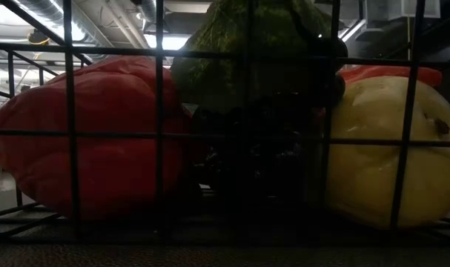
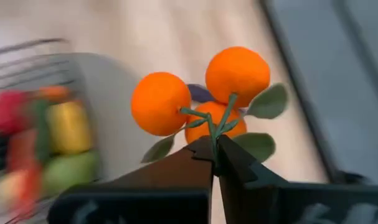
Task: Build produce basket
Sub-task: Put the tangerines into the black wire basket
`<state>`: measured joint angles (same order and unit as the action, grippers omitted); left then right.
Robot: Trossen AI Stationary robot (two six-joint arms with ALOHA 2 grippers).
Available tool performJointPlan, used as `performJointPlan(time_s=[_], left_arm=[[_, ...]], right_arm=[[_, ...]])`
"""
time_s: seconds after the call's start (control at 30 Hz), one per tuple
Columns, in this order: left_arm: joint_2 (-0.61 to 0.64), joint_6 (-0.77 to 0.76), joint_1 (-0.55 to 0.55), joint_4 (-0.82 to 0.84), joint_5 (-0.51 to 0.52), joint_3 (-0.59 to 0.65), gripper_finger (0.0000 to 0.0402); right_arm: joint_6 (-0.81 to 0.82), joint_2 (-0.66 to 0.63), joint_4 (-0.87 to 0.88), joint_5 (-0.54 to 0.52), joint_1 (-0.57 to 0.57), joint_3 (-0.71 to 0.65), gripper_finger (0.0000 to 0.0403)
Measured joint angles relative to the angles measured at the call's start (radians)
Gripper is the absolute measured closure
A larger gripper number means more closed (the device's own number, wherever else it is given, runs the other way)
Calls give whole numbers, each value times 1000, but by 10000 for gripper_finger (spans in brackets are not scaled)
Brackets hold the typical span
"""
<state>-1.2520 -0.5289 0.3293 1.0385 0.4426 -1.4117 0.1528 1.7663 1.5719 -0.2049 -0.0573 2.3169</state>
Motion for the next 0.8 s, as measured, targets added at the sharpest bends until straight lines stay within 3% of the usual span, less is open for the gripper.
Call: performJointPlan(time_s=[0.17,0.33,0.47,0.67,0.8], left_arm=[[40,-8,56,-3,94,0,172],[43,-15,86,-2,195,0,172],[43,-32,91,-3,203,0,172],[43,-53,89,-3,237,0,172],[68,-72,93,0,237,-1,172]], right_arm=[[32,-82,0,144,132,1,403],[109,-88,-1,136,297,0,403],[147,-57,-1,50,395,0,403],[128,22,-34,44,469,-1,403],[70,82,-97,94,479,-1,403]])
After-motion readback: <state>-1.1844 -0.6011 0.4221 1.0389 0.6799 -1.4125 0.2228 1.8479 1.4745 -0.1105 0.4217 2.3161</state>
